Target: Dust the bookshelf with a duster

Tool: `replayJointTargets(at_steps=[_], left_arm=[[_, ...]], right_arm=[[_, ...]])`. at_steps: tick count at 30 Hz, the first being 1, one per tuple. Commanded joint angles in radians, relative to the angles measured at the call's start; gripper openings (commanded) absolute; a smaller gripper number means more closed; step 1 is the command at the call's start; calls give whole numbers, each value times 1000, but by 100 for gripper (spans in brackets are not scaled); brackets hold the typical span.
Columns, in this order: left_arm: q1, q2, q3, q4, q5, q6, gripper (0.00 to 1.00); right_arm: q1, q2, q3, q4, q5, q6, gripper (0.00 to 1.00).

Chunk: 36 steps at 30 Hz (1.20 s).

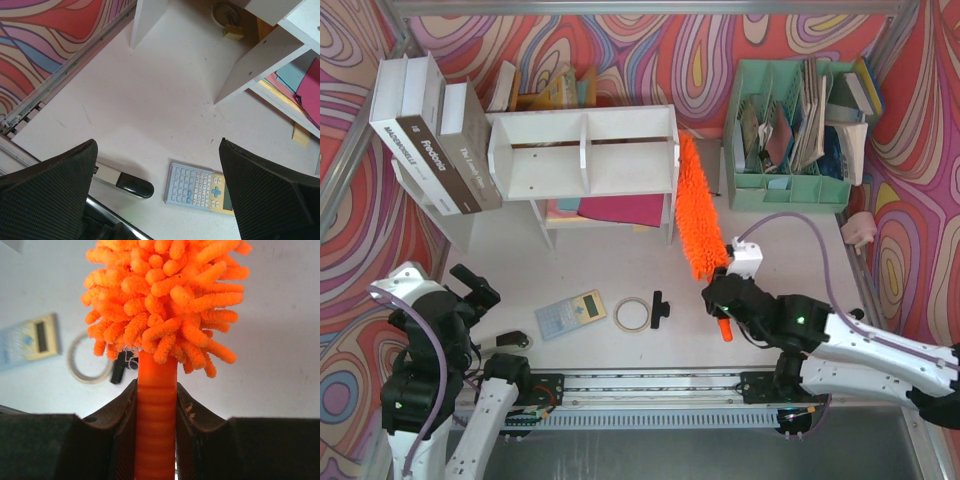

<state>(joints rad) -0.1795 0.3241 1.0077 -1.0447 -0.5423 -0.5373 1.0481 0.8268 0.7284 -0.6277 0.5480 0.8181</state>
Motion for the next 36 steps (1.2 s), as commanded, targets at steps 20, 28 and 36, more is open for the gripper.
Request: replayJointTargets(at_steps=[20,28,36], left_arm=[[11,3,-15,15,0,14,98],[12,15,-14,14,8,17,99],[11,1,-14,8,-11,10,98]], right_arm=[[11,-2,185,-29,121,-116,0],[10,31,185,36,136,-135,0],[10,75,187,74,114,-161,0]])
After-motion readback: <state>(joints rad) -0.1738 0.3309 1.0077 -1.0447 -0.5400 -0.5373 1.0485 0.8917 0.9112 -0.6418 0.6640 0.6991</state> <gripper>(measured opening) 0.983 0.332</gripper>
